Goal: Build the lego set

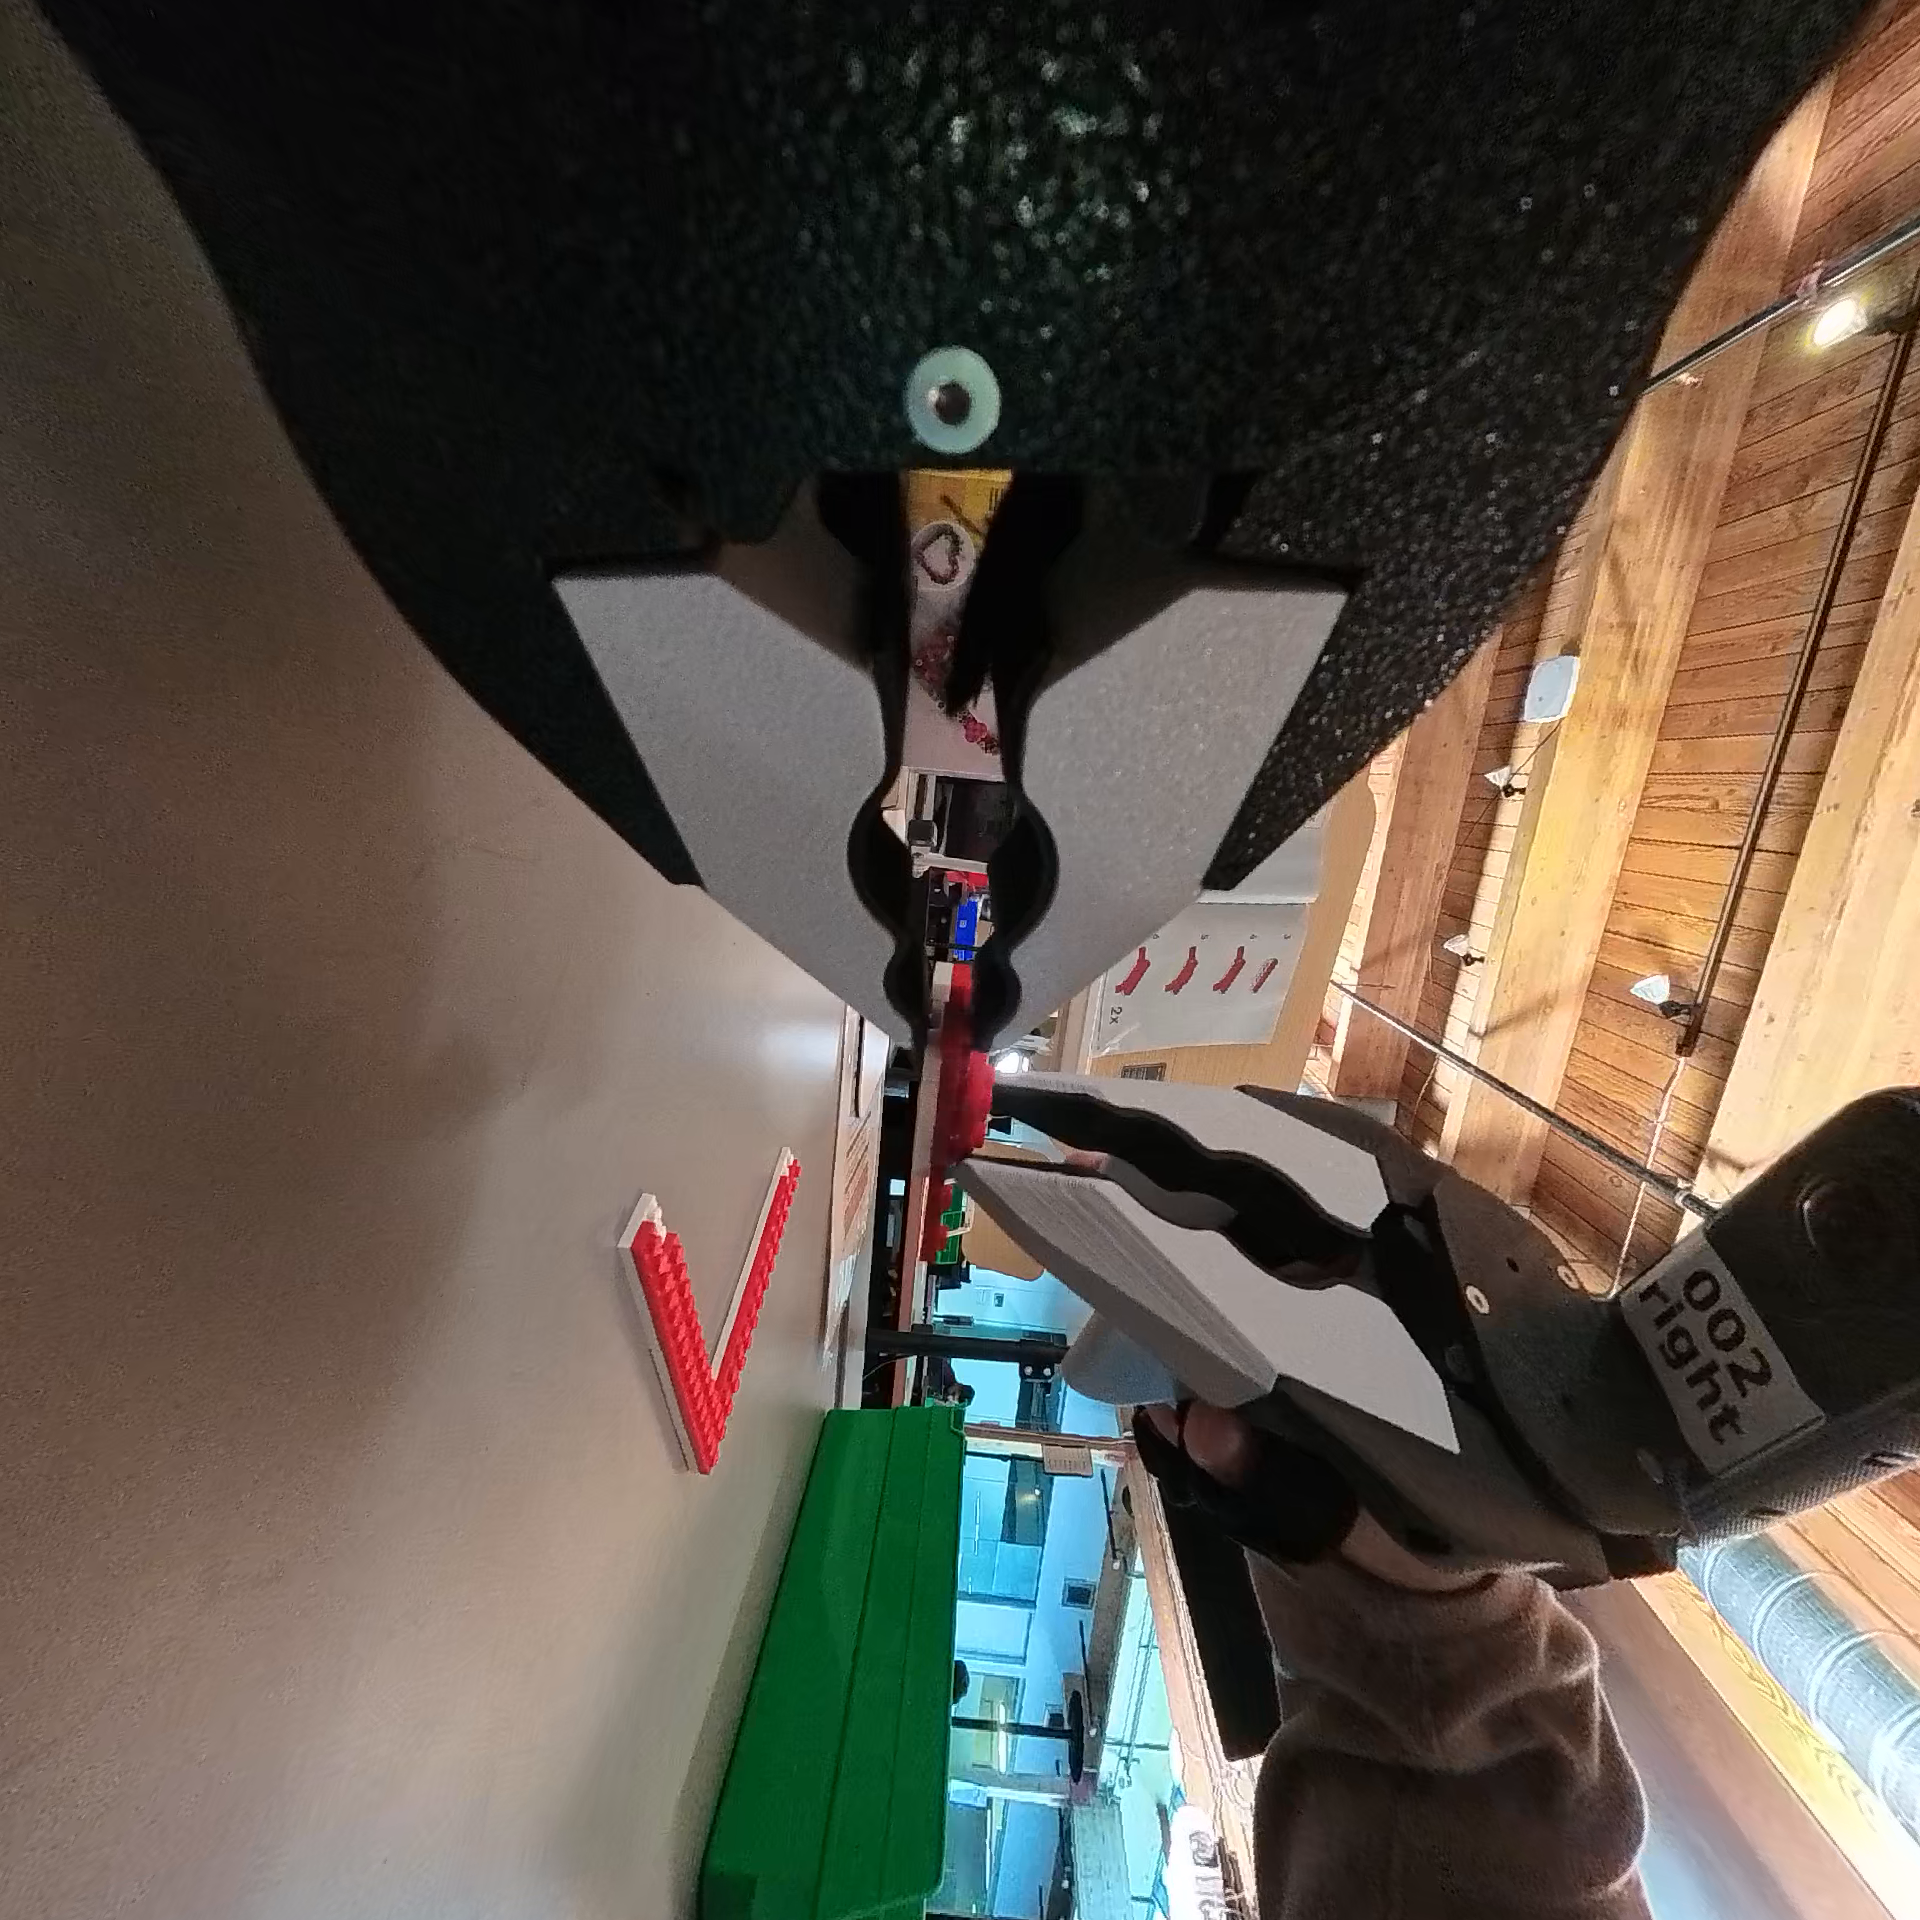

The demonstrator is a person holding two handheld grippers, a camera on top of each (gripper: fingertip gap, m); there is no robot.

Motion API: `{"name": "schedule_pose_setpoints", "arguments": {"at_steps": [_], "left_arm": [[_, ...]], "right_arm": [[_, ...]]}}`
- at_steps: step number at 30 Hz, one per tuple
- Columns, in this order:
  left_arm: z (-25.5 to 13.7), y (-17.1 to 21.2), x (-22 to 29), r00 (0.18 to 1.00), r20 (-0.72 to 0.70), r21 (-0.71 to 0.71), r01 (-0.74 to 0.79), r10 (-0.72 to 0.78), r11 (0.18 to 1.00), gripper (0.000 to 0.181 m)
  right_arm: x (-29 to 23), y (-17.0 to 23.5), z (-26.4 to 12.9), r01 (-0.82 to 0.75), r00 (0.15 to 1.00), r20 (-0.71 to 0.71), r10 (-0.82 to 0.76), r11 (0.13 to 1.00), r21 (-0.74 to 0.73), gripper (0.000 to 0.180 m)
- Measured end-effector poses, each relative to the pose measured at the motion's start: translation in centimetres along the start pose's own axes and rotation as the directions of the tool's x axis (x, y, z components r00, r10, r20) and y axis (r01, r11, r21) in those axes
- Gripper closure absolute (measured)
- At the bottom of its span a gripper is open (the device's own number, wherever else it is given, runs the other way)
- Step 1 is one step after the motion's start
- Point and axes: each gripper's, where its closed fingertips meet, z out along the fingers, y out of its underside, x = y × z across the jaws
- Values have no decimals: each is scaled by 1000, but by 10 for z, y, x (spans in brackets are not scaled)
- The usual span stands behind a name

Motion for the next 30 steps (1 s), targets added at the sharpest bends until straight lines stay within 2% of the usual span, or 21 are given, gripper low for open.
{"name": "schedule_pose_setpoints", "arguments": {"at_steps": [25,28,30], "left_arm": [[1,1,2,1000,-11,-7,9,-9,1000,175],[1,3,2,1000,-15,-14,10,-10,1000,175],[2,5,3,1000,-18,-26,12,-13,1000,175]], "right_arm": [[2,-2,-2,-1,1000,-19,2,1000,8,160],[5,-3,-4,-5,998,-65,7,1000,26,151],[10,-5,-7,-17,990,-142,24,999,49,137]]}}
